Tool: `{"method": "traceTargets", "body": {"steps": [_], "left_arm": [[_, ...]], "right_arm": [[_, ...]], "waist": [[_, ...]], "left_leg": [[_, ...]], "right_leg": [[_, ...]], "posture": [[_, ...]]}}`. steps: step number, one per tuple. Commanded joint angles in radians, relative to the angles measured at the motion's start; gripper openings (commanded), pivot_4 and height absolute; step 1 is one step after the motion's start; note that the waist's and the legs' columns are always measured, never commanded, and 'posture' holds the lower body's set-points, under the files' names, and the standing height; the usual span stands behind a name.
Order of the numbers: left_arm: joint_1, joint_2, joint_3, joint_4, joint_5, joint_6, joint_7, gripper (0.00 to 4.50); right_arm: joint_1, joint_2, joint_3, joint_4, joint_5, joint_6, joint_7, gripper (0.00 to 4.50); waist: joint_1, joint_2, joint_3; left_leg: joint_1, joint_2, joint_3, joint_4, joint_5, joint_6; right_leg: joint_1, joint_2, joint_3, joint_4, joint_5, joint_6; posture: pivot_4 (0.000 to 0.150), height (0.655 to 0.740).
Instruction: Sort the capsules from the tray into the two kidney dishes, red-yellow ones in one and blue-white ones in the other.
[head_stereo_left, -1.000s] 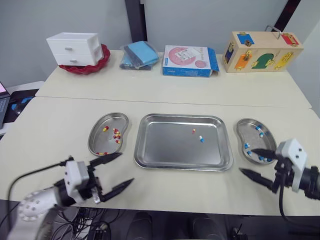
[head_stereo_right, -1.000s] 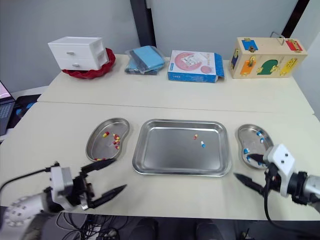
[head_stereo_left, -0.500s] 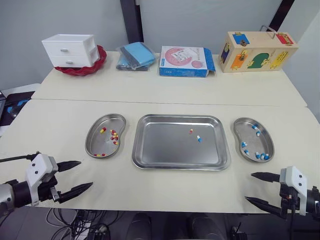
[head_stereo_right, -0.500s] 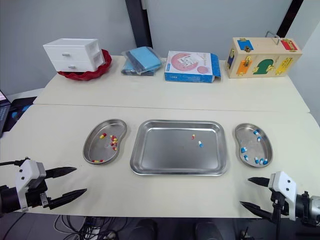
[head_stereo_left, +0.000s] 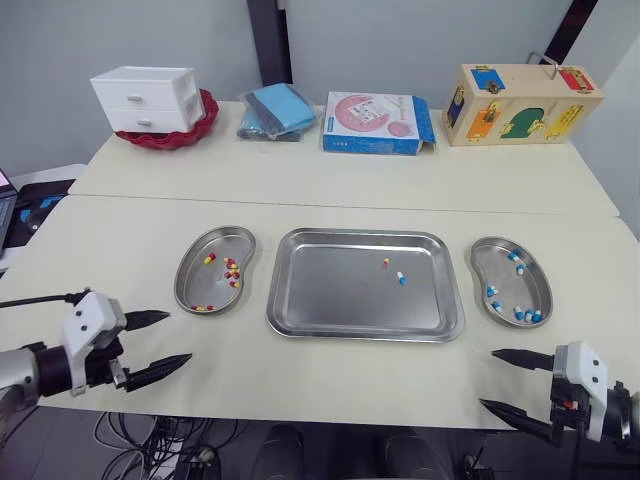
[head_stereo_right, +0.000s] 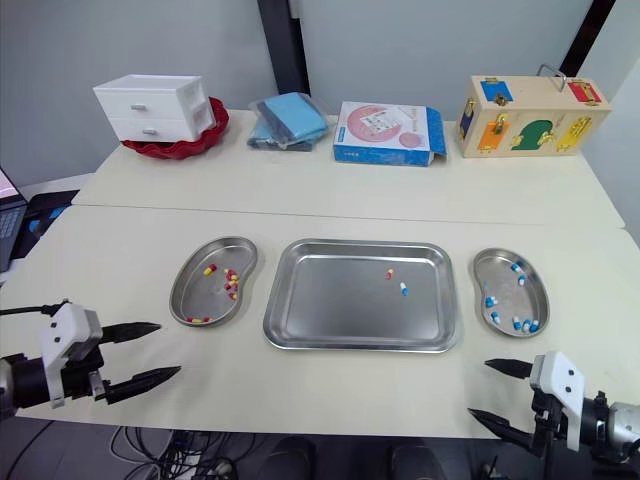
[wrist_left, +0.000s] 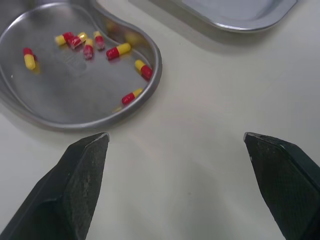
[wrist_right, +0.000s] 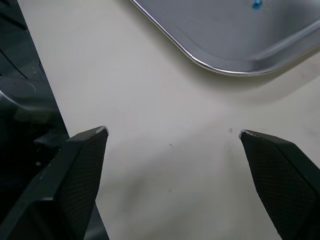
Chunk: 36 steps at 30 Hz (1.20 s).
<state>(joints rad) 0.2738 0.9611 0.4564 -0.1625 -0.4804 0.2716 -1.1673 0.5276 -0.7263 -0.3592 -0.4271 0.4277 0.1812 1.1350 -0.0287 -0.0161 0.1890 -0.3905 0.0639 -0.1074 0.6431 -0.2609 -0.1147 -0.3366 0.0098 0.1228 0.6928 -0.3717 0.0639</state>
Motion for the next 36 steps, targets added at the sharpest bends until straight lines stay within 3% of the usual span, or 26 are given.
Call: {"method": "traceTargets", "body": {"steps": [1,6,12,17,23,36], "left_arm": [[-0.123,0.017,-0.064,-0.092,-0.065,0.100,0.030,4.50],[-0.437,-0.041,-0.267,-0.105,-0.075,0.224,0.078,4.50],[-0.715,-0.229,-0.561,0.083,0.117,0.082,0.056,4.50],[-0.883,-0.402,-0.684,0.295,0.236,-0.016,0.087,4.50],[-0.987,-0.554,-0.766,0.461,0.356,-0.047,0.160,4.50],[-1.026,-0.723,-0.823,0.494,0.493,0.057,0.335,4.50]], "right_arm": [[0.022,0.050,0.012,-0.073,0.050,0.002,-0.047,4.46],[0.040,0.122,0.071,-0.128,0.027,0.003,-0.137,4.46],[0.060,0.185,0.128,-0.165,-0.013,-0.002,-0.249,4.46],[0.069,0.223,0.157,-0.196,-0.036,-0.002,-0.327,4.46],[0.088,0.255,0.183,-0.219,-0.058,-0.010,-0.394,4.46],[0.172,0.324,0.213,-0.291,-0.094,-0.027,-0.510,4.46]], "waist": [[0.002,0.000,0.000],[0.001,0.000,0.000],[-0.005,0.002,-0.001],[-0.001,0.001,-0.001],[-0.003,0.002,-0.001],[-0.001,0.002,-0.001]], "left_leg": [[0.000,0.000,0.000,0.000,0.000,0.000],[0.000,0.000,-0.001,0.001,0.000,0.000],[0.000,-0.001,0.000,0.001,0.000,0.000],[-0.001,-0.001,-0.001,0.002,0.000,0.000],[-0.001,-0.001,-0.001,0.002,0.000,0.000],[-0.001,-0.001,-0.002,0.003,0.000,0.000]], "right_leg": [[0.000,0.000,0.000,0.000,0.000,0.000],[0.001,0.000,-0.001,0.001,0.000,0.000],[0.000,0.001,0.000,0.002,0.000,0.000],[0.000,0.001,0.000,0.003,0.000,0.000],[0.000,0.001,0.000,0.003,0.000,0.000],[0.000,0.001,-0.001,0.003,0.000,0.000]], "posture": [[0.150,0.7400],[0.150,0.7400],[0.150,0.7400],[0.150,0.7400],[0.150,0.7400],[0.150,0.7400]]}}
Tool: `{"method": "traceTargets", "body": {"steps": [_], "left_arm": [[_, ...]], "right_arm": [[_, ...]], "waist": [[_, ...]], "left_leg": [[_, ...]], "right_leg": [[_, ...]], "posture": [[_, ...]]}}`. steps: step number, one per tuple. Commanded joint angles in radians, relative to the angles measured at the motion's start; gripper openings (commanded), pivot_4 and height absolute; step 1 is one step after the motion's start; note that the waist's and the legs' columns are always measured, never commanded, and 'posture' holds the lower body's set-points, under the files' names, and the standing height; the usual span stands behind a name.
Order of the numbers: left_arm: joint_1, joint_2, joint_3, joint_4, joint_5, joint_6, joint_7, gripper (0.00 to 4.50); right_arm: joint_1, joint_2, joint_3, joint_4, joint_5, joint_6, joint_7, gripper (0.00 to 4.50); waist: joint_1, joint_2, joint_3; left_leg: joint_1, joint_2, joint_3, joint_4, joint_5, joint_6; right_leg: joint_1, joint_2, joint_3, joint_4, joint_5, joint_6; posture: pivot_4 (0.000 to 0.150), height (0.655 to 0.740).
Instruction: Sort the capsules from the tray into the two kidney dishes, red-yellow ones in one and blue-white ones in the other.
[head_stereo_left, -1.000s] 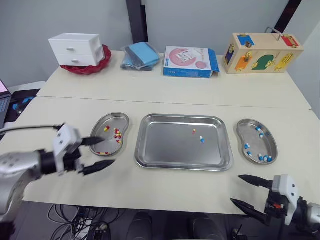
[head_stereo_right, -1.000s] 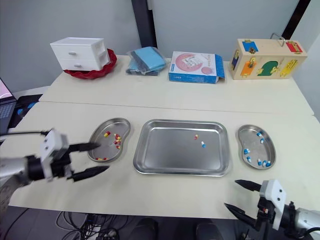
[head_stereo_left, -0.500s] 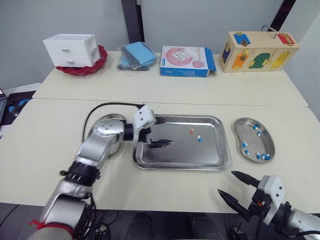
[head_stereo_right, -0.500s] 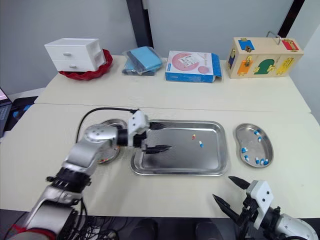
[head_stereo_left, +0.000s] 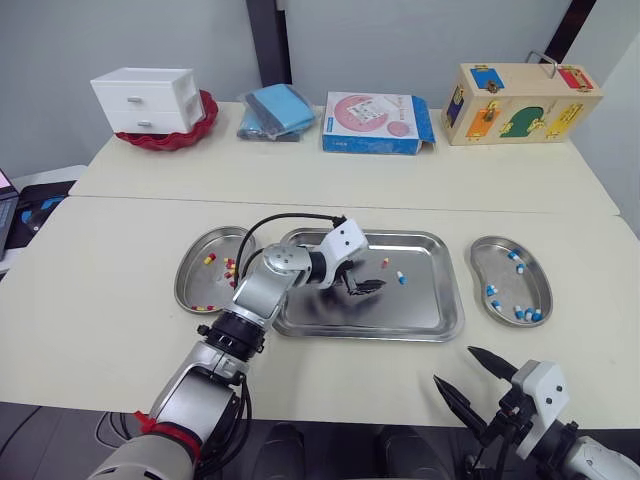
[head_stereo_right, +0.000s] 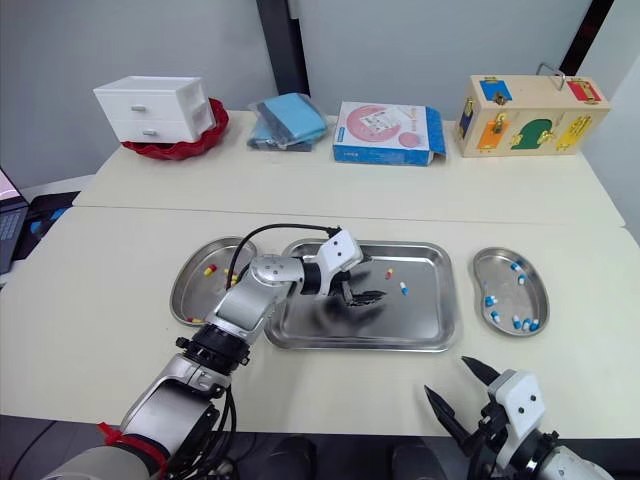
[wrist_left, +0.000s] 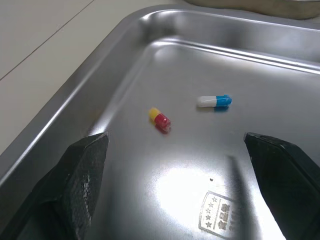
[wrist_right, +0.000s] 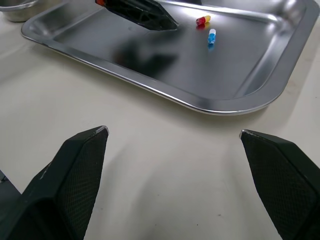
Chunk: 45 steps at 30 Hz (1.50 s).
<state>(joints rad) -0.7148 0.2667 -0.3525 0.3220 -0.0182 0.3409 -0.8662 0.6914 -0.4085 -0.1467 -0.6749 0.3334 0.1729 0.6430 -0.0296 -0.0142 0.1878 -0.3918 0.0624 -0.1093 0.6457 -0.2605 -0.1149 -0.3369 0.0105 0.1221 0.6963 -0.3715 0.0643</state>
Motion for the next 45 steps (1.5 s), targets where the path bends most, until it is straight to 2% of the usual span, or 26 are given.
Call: {"method": "traceTargets", "body": {"steps": [1,13,16,28,36,42,45], "left_arm": [[-0.046,-0.042,-0.016,0.026,0.039,-0.011,0.045,4.50],[-0.081,-0.093,-0.060,0.109,0.120,-0.011,0.051,4.50],[-0.076,-0.090,-0.061,0.116,0.130,-0.012,0.049,3.95],[-0.080,-0.101,-0.042,0.127,0.114,0.024,0.044,0.02],[-0.074,-0.077,-0.024,0.113,0.095,0.028,0.009,0.02],[-0.068,-0.049,0.019,0.042,0.022,0.059,-0.061,0.02],[-0.036,0.001,0.047,-0.036,-0.033,0.055,-0.135,0.02]], "right_arm": [[0.009,0.005,0.001,-0.045,-0.001,-0.018,-0.023,4.46],[0.018,-0.004,0.002,-0.069,0.004,-0.006,-0.058,4.46],[0.021,-0.004,0.006,-0.070,0.003,-0.007,-0.065,4.50],[0.027,-0.007,0.019,-0.068,-0.005,-0.012,-0.071,4.50],[0.028,-0.027,0.021,-0.069,-0.009,-0.027,-0.059,4.50],[0.024,-0.045,0.032,-0.085,-0.006,-0.039,-0.037,4.50],[0.021,-0.074,0.044,-0.101,-0.011,-0.040,-0.013,4.50]], "waist": [[0.000,0.000,0.000],[0.000,0.000,0.000],[0.000,0.000,0.000],[0.000,0.000,0.000],[-0.001,0.001,-0.001],[-0.001,0.001,-0.001],[-0.002,0.001,-0.001]], "left_leg": [[0.000,0.000,0.000,0.000,0.000,0.000],[0.000,0.000,0.000,0.000,0.000,0.000],[0.000,0.000,0.000,0.000,0.000,0.000],[0.000,0.000,0.000,0.000,0.000,0.000],[0.001,0.000,0.000,0.000,0.000,0.000],[0.001,0.000,0.000,0.000,0.000,0.000],[0.000,0.000,0.000,0.000,0.000,0.000]], "right_leg": [[0.000,0.000,0.000,0.000,0.000,0.000],[0.000,0.000,0.000,0.000,0.000,0.000],[0.000,0.000,0.000,0.000,0.000,0.000],[0.000,0.000,0.000,0.000,0.000,0.000],[0.001,0.000,0.000,0.000,0.000,0.000],[0.001,0.000,0.000,0.000,0.000,0.000],[0.000,0.000,0.000,0.000,0.000,0.000]], "posture": [[0.150,0.7400],[0.150,0.7400],[0.150,0.7400],[0.150,0.7400],[0.150,0.7400],[0.150,0.7400],[0.150,0.7400]]}}
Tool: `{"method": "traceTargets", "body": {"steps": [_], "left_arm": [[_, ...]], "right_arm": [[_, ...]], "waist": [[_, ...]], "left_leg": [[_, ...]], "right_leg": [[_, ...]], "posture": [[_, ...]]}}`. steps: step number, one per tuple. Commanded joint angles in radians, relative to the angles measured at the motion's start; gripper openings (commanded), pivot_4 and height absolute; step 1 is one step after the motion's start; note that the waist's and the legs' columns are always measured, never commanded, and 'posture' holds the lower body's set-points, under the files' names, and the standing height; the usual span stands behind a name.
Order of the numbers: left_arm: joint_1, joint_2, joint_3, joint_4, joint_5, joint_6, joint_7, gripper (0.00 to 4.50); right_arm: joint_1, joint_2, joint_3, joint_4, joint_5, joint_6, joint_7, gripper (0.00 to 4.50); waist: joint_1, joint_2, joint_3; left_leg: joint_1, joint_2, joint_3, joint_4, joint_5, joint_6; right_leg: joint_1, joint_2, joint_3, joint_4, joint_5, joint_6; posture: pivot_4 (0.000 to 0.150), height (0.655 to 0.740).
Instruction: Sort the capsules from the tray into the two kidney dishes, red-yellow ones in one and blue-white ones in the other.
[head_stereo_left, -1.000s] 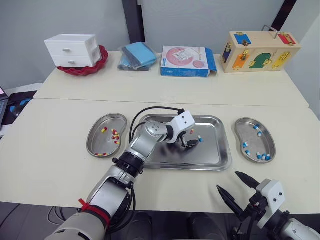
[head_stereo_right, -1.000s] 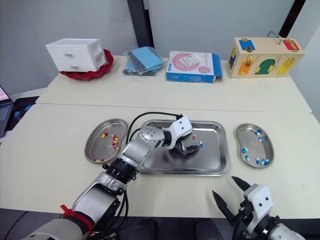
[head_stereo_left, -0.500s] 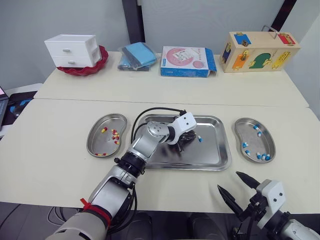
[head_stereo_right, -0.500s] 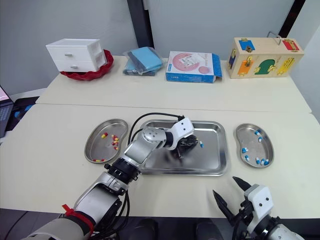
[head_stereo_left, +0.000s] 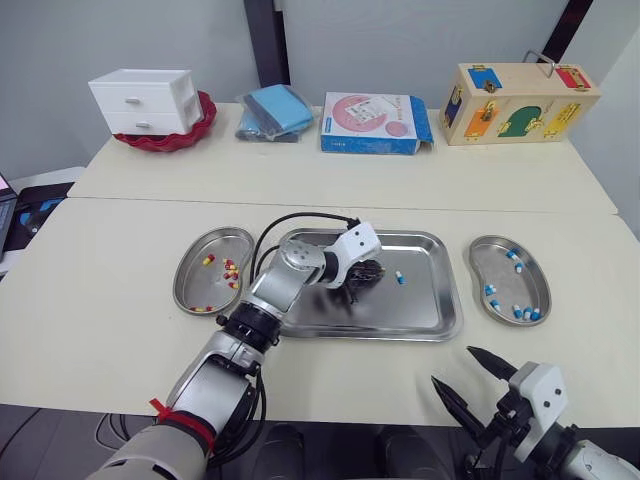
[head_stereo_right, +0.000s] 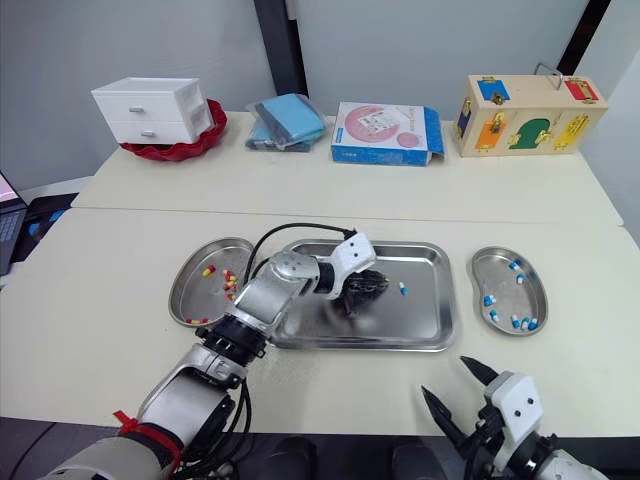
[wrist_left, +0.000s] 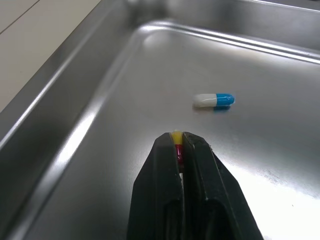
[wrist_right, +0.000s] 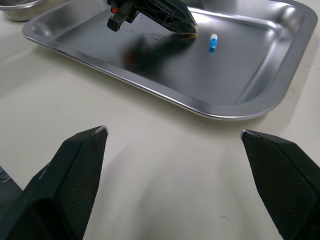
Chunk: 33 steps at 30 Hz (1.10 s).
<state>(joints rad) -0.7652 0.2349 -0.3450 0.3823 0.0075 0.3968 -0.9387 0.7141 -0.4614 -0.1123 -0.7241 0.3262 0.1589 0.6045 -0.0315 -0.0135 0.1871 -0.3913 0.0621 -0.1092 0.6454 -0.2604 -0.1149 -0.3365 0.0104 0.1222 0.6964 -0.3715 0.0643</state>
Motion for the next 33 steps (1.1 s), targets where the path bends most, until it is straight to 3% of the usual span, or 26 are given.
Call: {"method": "traceTargets", "body": {"steps": [1,7,18,33], "left_arm": [[0.032,0.059,0.051,-0.134,-0.081,0.019,-0.088,0.02],[0.139,0.263,0.162,-0.353,-0.187,0.127,-0.162,0.02],[0.327,0.546,0.413,-0.512,-0.248,0.281,-0.068,0.02],[0.477,0.633,0.498,-0.483,-0.253,0.258,0.026,0.02]], "right_arm": [[0.000,-0.037,0.011,-0.056,-0.006,-0.026,0.038,4.50],[-0.008,-0.161,-0.006,-0.063,0.003,-0.042,0.151,4.50],[-0.165,-0.256,-0.036,-0.052,0.116,-0.014,0.270,4.50],[-0.252,-0.243,0.002,0.003,0.105,-0.023,0.284,4.50]], "waist": [[-0.001,0.000,0.000],[0.000,0.000,0.000],[0.002,0.000,0.000],[0.004,-0.001,0.000]], "left_leg": [[0.000,0.000,0.000,0.000,0.000,0.000],[0.001,0.001,0.000,0.000,0.000,0.000],[0.001,0.001,-0.001,0.000,0.000,0.000],[0.001,0.001,-0.001,0.000,0.000,0.000]], "right_leg": [[0.000,0.000,0.000,0.000,0.000,0.000],[0.000,0.000,0.000,0.000,0.000,0.000],[0.001,0.000,-0.001,0.000,0.000,0.000],[0.001,0.000,-0.001,0.000,0.000,0.000]], "posture": [[0.150,0.7400],[0.150,0.7400],[0.150,0.7400],[0.150,0.7400]]}}
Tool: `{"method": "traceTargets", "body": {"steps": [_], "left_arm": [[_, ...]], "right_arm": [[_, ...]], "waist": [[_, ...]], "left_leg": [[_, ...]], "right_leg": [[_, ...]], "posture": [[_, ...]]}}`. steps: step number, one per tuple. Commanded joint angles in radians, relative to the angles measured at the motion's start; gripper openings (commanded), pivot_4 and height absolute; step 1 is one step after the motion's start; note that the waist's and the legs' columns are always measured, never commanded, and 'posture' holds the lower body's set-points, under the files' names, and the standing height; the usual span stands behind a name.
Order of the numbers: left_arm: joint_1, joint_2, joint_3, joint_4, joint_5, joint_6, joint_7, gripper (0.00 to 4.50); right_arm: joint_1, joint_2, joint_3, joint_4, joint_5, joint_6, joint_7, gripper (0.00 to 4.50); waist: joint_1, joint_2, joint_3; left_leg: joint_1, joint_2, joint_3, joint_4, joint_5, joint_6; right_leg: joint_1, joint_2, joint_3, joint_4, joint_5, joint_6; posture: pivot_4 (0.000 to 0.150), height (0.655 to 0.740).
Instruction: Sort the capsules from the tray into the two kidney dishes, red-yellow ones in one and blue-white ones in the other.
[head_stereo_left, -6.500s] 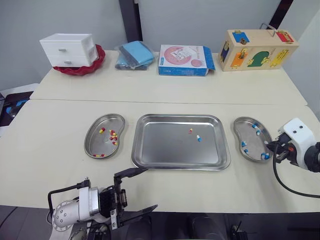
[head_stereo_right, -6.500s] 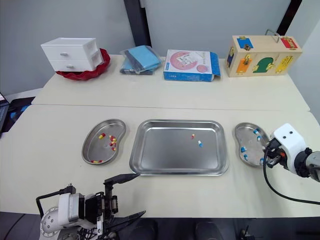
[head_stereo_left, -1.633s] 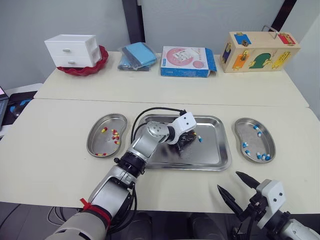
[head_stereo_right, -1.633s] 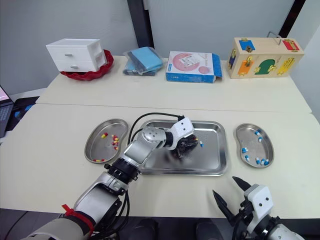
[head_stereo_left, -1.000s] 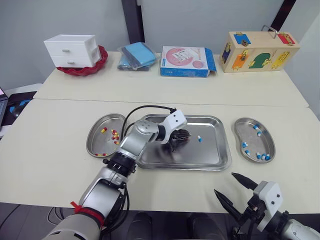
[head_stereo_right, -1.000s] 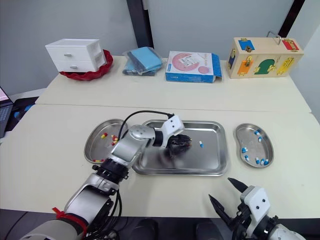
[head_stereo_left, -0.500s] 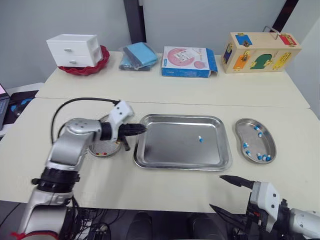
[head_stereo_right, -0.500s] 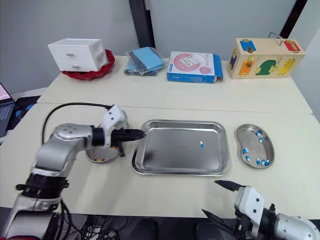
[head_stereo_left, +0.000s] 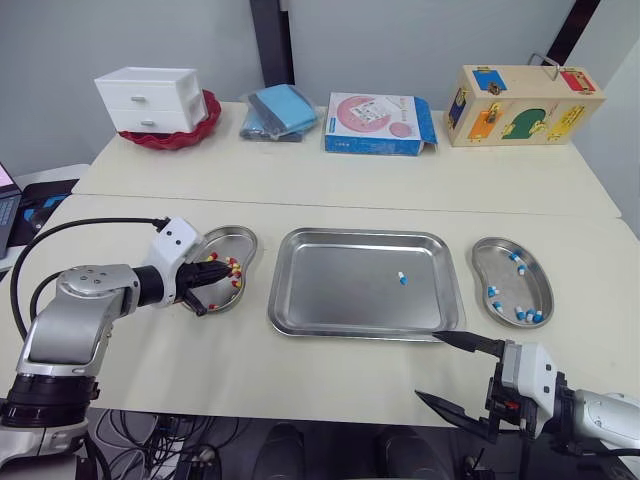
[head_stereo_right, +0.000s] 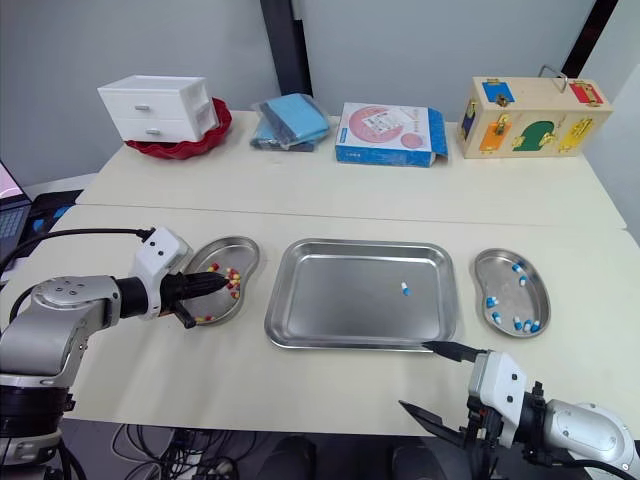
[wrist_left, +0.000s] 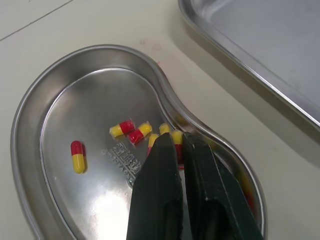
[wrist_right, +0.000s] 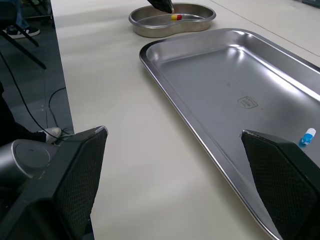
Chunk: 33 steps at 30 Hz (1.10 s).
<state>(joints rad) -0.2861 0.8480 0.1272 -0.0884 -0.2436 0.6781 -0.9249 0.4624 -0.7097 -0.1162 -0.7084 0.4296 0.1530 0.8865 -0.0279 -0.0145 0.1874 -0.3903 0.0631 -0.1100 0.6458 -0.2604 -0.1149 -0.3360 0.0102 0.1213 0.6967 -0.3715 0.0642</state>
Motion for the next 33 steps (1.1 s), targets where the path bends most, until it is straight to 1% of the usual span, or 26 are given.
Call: {"method": "traceTargets", "body": {"steps": [1,6,14,17,20,28,29,33], "left_arm": [[-0.005,0.020,0.023,-0.010,-0.002,-0.025,0.015,0.02],[-0.037,0.019,0.008,0.022,0.004,-0.036,0.029,0.02],[-0.058,0.030,-0.008,0.078,0.009,-0.067,0.012,0.02],[-0.058,0.036,-0.009,0.094,0.008,-0.077,0.007,0.77],[-0.060,0.038,-0.011,0.104,0.008,-0.082,0.006,1.69],[-0.069,0.038,-0.015,0.131,0.012,-0.102,0.004,4.31],[-0.069,0.039,-0.014,0.134,0.012,-0.105,0.003,4.45],[-0.068,0.042,-0.010,0.148,0.016,-0.117,-0.003,4.45]], "right_arm": [[-0.001,0.007,0.007,-0.012,0.001,-0.016,0.002,4.50],[0.000,0.014,0.004,-0.012,-0.004,-0.017,0.000,4.50],[0.012,0.021,0.000,-0.016,-0.009,-0.024,-0.002,4.50],[0.013,0.029,-0.007,-0.030,0.010,-0.021,-0.007,4.50],[0.008,0.032,-0.007,-0.036,0.012,-0.025,-0.006,4.50],[0.004,0.035,-0.001,-0.028,0.007,-0.036,-0.002,4.50],[0.005,0.036,-0.001,-0.026,0.006,-0.038,0.000,4.50],[0.007,0.038,-0.001,-0.022,0.006,-0.044,0.005,4.50]], "waist": [[0.000,0.000,0.000],[0.000,0.000,0.000],[-0.002,0.000,0.000],[-0.002,0.000,0.000],[-0.002,0.000,0.000],[-0.002,0.000,0.000],[-0.002,0.000,0.000],[-0.002,0.000,0.000]], "left_leg": [[0.000,0.000,0.000,0.000,0.000,0.000],[0.000,0.000,0.000,0.000,0.000,0.000],[0.000,0.000,0.000,0.000,0.000,0.000],[0.000,0.000,0.000,0.000,0.000,0.000],[0.000,0.000,0.000,0.000,0.000,0.000],[0.000,0.000,0.000,0.000,0.000,0.000],[0.000,0.000,0.000,0.000,0.000,0.000],[0.000,0.000,0.000,0.000,0.000,0.000]], "right_leg": [[0.000,0.000,0.000,0.000,0.000,0.000],[0.000,0.000,0.000,0.000,0.000,0.000],[0.000,0.000,0.000,0.000,0.000,0.000],[0.000,0.000,0.000,0.000,0.000,0.000],[0.000,0.000,0.000,0.000,0.000,0.000],[0.000,0.000,0.000,0.000,0.000,0.000],[0.000,0.000,0.000,0.000,0.000,0.000],[0.000,0.000,0.000,0.000,0.000,0.000]], "posture": [[0.150,0.7400],[0.150,0.7400],[0.150,0.7400],[0.150,0.7400],[0.150,0.7400],[0.150,0.7400],[0.150,0.7400],[0.150,0.7400]]}}
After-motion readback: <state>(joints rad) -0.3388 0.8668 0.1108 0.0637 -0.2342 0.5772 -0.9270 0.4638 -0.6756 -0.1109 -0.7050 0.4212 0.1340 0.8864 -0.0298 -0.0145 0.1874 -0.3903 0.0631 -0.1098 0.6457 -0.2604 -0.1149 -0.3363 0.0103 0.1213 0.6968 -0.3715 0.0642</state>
